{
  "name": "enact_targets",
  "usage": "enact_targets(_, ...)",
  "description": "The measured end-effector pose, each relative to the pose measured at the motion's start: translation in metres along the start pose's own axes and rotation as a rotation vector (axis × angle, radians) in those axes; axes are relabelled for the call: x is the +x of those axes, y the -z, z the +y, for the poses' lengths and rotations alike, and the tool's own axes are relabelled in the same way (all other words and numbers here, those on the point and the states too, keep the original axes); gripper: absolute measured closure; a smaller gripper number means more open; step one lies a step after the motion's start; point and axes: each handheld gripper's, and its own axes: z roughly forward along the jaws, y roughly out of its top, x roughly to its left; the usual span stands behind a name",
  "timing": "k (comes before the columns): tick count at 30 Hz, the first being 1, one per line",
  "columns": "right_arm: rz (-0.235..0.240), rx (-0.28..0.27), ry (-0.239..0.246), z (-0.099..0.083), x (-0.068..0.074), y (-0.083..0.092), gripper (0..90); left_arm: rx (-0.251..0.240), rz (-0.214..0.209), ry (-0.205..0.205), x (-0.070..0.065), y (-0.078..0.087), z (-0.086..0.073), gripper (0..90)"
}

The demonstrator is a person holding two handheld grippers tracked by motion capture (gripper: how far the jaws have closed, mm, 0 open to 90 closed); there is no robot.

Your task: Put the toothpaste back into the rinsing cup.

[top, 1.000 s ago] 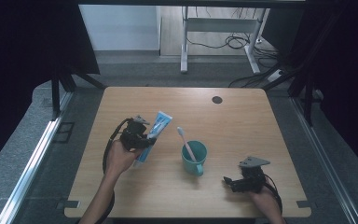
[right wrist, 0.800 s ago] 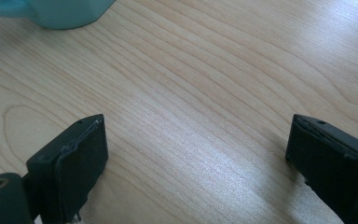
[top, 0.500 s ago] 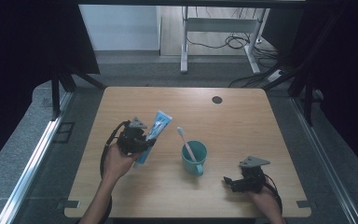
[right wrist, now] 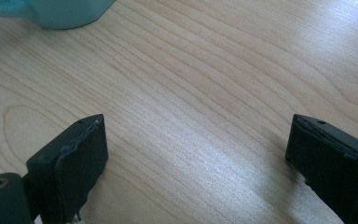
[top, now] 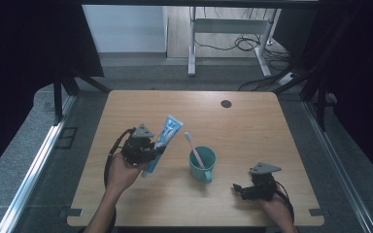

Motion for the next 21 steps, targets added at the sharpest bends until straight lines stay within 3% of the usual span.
enact_targets(21,0.000,0.000,-0.001,0.000,0.000,0.000,5.2,-0.048,-0.060,-0.048,-0.031,-0.001,0.023,73.3)
